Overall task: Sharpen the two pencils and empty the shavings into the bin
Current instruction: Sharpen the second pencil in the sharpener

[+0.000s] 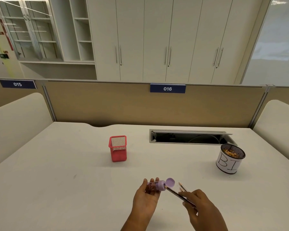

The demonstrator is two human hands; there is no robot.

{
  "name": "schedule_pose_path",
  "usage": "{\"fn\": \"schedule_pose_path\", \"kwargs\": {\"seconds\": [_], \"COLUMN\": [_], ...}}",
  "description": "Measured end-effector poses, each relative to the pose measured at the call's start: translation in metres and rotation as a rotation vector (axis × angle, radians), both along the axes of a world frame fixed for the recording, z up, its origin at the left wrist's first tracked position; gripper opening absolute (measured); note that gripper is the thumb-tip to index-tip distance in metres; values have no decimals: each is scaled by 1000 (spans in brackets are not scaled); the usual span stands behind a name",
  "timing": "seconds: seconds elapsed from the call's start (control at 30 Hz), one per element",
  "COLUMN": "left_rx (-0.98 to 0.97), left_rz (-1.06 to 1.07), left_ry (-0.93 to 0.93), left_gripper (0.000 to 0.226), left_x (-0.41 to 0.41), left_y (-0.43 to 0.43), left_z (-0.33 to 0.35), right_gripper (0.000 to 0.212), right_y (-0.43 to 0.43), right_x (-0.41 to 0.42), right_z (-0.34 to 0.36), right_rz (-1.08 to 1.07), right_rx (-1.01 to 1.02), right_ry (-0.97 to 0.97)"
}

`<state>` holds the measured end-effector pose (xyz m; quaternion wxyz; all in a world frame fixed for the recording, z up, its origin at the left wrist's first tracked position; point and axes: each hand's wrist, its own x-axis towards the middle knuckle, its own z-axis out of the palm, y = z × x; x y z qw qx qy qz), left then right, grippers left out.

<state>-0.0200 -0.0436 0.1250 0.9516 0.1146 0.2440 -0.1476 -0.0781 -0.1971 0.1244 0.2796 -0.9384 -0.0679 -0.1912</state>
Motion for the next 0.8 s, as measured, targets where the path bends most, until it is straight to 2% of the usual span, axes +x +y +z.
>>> {"fn": "schedule_pose_path", "kwargs": {"seconds": [0.1,0.17,0.27,0.33,0.37,0.4,0.43,0.47,0.53,0.57,0.6,0.63,0.7,0.73,0.8], "left_rx": [70,126,210,268,296,320,336,348,383,407,433,454,489,494,470], "left_rz": [-44,-76,-96,-105,-107,-108,-108,-107,-109,-115,-126,-140,-172,-190,-228], "left_ry": [-30,-53,-79,-118,-141,-160,-174,-186,-204,-216,-233,-250,-286,-295,-306], "left_gripper": [17,15,14,15,16,17,18,19,18,17,15,14,13,13,14], "left_x": [-1,-1,0,0,0,0,1,1,1,2,2,3,4,4,3], "left_y": [1,1,1,1,2,2,1,1,-1,-1,-2,-2,-1,-1,0], "left_z": [0,1,2,3,4,5,6,7,9,11,12,14,16,16,16], "right_gripper": [77,79,56,21,16,40,50,43,12,14,15,20,38,37,33], "right_y": [-2,-3,-7,-10,-12,-13,-13,-15,-13,-10,-8,-6,-8,-10,-13], "right_x": [4,7,8,11,15,16,17,17,17,19,18,20,21,19,15], "right_z": [1,5,12,12,9,4,-1,-4,1,3,6,10,21,25,28], "right_rz": [-35,-11,2,21,30,47,32,35,63,56,34,6,-29,-23,-47], "right_rx": [-142,-243,-358,-445,-455,-438,-446,-458,-453,-403,-262,-33,624,885,1158], "right_ry": [-54,-81,-97,-259,-346,-377,-403,-353,-243,-122,71,296,741,913,1075]}}
